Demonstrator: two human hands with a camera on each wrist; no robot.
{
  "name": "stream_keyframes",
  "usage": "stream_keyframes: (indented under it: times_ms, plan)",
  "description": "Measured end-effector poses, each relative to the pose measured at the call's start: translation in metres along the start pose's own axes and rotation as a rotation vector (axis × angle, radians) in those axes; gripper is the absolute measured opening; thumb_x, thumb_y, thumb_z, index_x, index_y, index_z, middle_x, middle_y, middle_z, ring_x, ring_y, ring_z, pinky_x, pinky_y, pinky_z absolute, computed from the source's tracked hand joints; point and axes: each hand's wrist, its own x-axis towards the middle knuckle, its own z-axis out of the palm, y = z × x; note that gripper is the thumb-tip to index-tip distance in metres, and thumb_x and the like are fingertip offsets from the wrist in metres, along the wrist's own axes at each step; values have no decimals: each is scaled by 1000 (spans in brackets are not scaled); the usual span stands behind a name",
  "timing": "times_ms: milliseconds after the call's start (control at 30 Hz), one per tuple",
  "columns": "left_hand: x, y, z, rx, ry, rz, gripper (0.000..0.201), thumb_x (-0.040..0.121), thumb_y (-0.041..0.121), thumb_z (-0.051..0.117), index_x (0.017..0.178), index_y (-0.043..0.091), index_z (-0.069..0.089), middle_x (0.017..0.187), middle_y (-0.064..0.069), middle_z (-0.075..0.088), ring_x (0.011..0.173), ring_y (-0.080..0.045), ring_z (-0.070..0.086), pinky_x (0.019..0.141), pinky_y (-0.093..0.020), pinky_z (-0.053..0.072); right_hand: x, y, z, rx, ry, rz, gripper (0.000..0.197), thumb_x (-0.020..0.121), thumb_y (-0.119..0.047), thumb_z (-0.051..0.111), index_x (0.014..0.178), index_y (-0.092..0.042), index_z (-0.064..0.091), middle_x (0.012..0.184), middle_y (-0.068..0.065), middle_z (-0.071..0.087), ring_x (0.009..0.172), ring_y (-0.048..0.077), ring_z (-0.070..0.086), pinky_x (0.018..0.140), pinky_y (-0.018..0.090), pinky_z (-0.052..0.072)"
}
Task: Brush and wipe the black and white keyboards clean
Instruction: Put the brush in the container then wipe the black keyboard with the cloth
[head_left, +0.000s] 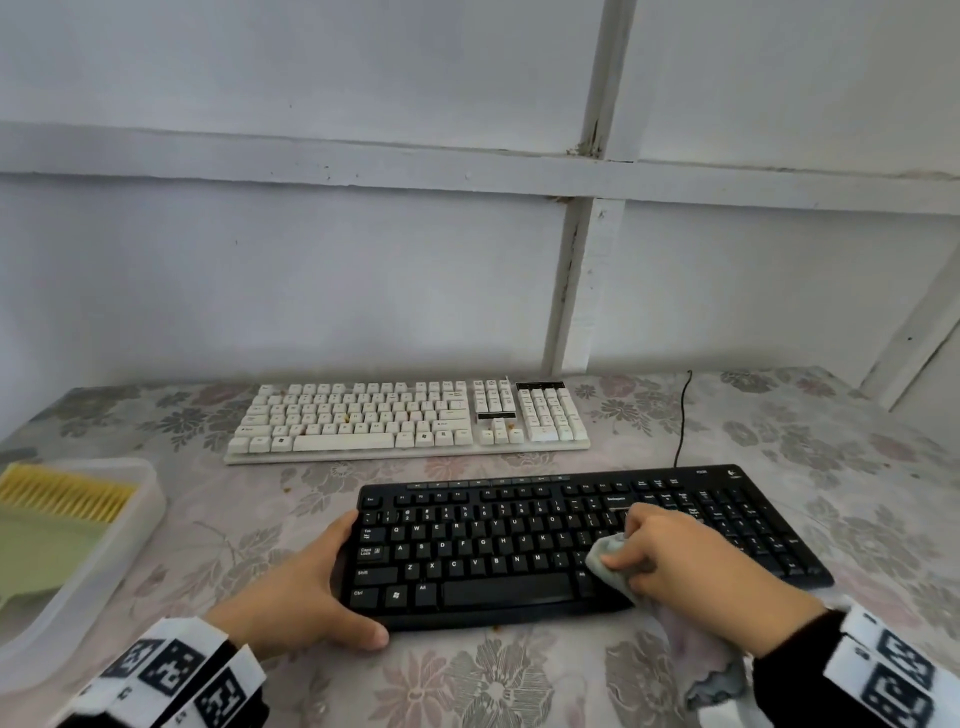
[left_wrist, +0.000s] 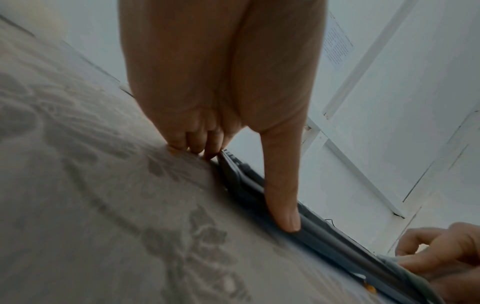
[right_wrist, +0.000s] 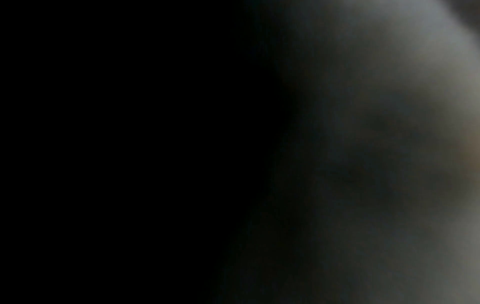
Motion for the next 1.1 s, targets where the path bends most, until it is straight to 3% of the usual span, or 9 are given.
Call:
stream_keyframes:
  times_ms: [67,133,233,300,467,600,767,900,1100]
  plan:
    - [-1,0,-1,3,-9,5,113,43,21,93,130,44,24,109,26,55,96,7,55,75,-6,40,-2,7,-2,-7,23,46,19,88,-23,54,98,-23,70,100,-4,50,88,12,54,60,18,29]
    - [-1,2,-1,3,-24,9,122,37,28,93,136,41,22,110,26,53,96,8,54,72,-5,40,-1,0,-6,16,31,12,19,89,-25,54,100,-25,70,101,-4,50,90,11,54,70,23,36]
    - [-1,4,1,-1,-12,-3,110,55,9,88,137,38,21,108,24,52,91,8,55,64,-1,42,2,-27,-10,106,25,-120,21,92,-30,54,106,-28,69,104,-5,49,95,12,51,81,27,38]
    - [-1,3,1,0,-16,-2,110,52,9,88,136,38,23,109,21,55,90,8,59,64,-2,43,3,-40,-8,110,-7,-158,19,92,-27,54,104,-27,69,105,-4,49,98,14,51,81,28,39]
    - [-2,5,1,18,-10,-17,105,49,15,89,124,46,22,106,25,53,86,12,56,62,-1,41,-3,-12,2,8,-30,-41,15,87,-23,54,95,-22,67,100,-4,46,94,16,53,77,28,40]
    - [-1,4,1,39,16,-19,99,58,12,86,121,46,18,102,30,49,86,14,50,62,1,37,-11,23,1,-36,-15,81,17,87,-22,54,93,-21,70,93,-6,46,79,7,48,60,14,28]
    - [-2,3,-2,32,-27,-2,123,26,44,90,127,49,19,112,29,51,96,12,53,73,-5,38,-21,50,-8,-63,44,227,12,77,-15,57,85,-18,66,79,-7,39,69,7,43,57,20,27]
    - [1,0,0,46,5,-3,108,56,17,88,134,44,19,109,29,49,93,10,51,68,-4,37,-26,41,-9,46,45,164,17,89,-26,57,94,-30,73,88,-12,44,81,3,50,68,17,34]
    - [3,0,0,5,2,-12,103,55,12,88,128,45,22,107,26,51,90,9,53,64,-2,38,-36,61,1,29,13,207,14,89,-30,58,91,-30,71,82,-14,39,80,4,47,61,14,29]
